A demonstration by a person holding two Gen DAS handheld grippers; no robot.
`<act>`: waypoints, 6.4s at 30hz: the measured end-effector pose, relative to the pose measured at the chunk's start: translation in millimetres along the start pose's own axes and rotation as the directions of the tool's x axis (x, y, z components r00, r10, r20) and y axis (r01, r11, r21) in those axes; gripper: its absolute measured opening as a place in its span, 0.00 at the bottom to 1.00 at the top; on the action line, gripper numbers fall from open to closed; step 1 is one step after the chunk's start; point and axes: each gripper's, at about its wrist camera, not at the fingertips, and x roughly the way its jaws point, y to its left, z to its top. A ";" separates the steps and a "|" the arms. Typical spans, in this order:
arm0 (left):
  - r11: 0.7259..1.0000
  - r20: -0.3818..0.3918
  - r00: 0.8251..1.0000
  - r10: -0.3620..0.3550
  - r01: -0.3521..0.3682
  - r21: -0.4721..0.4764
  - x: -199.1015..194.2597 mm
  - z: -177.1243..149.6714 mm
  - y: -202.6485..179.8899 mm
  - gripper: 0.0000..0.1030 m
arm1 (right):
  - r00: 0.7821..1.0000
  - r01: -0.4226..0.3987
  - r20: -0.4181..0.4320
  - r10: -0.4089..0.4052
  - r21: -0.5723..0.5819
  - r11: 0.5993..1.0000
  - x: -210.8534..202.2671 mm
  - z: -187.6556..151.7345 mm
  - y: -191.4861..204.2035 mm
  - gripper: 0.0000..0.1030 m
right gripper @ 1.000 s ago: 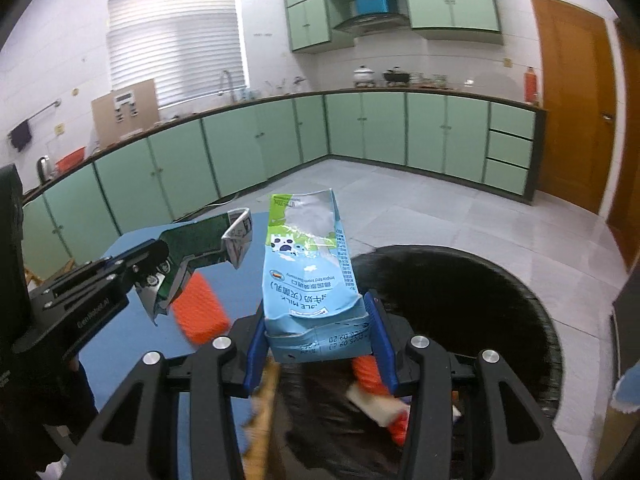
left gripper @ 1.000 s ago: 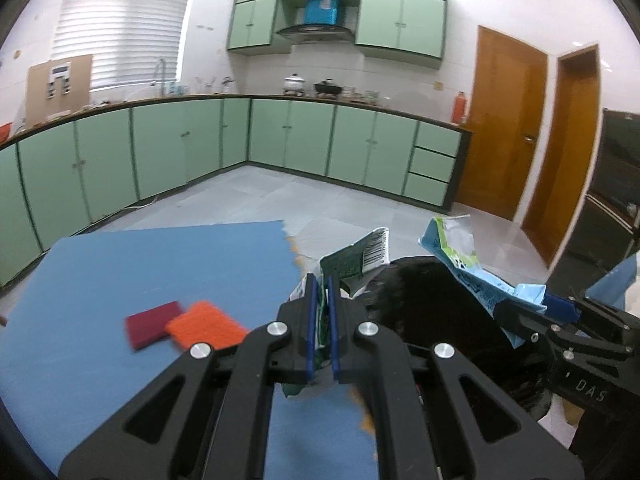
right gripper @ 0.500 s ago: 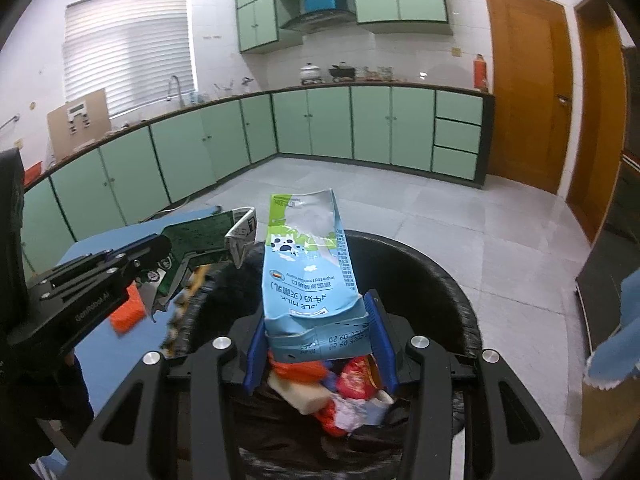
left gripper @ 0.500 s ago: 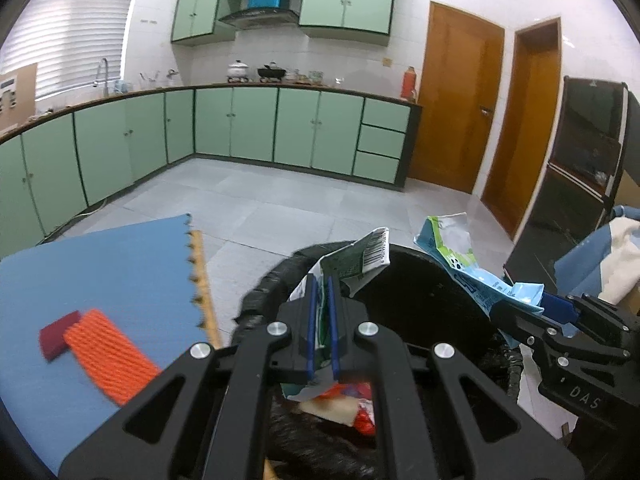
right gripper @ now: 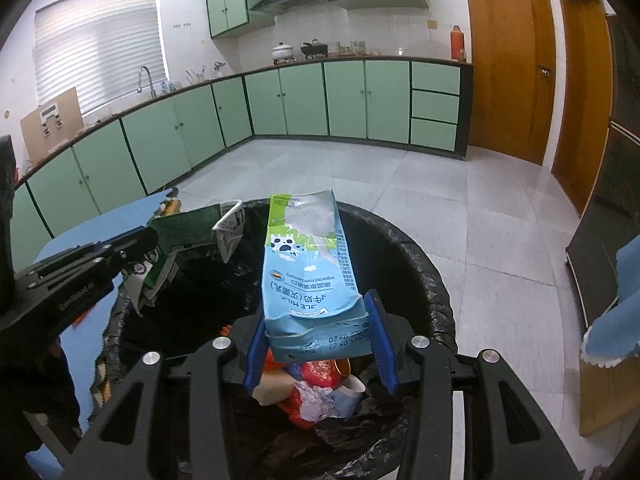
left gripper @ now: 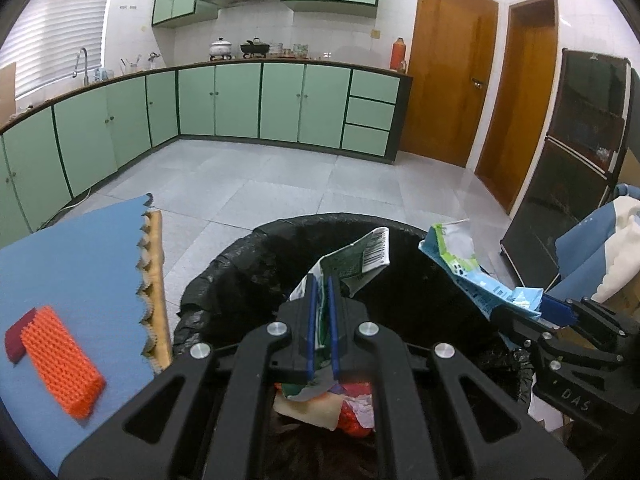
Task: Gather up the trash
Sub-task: 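Carry the green packet and blue carton over the bin, then open both tools over the bin to drop the packet and carton, then grasp the orange foam mesh with the right tool while the left grasps the maroon pad, then lift the maroon pad and orange mesh and carry them over the bin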
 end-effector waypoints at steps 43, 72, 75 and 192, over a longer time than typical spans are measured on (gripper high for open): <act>0.887 0.068 0.902 0.425 -0.400 -0.232 -191.6 -50.5 250.8 0.80 | 0.964 -0.263 -0.002 0.266 -0.155 0.952 -1.9 -9.3 255.3 0.94; 0.828 -0.073 0.875 0.479 -0.478 -0.293 -155.6 -85.1 319.3 0.80 | 0.940 -0.291 -0.255 0.227 -0.250 0.924 100.3 -32.6 337.2 0.70; 0.829 -0.076 0.876 0.476 -0.476 -0.293 -153.0 -84.5 318.7 0.80 | 0.937 -0.301 -0.259 0.236 -0.250 0.920 99.9 -33.0 337.0 0.45; 0.946 0.047 0.962 0.270 -0.256 -0.197 -196.0 -6.6 144.7 0.51 | 0.961 -0.254 0.076 0.264 -0.124 0.959 -91.0 38.8 203.7 0.18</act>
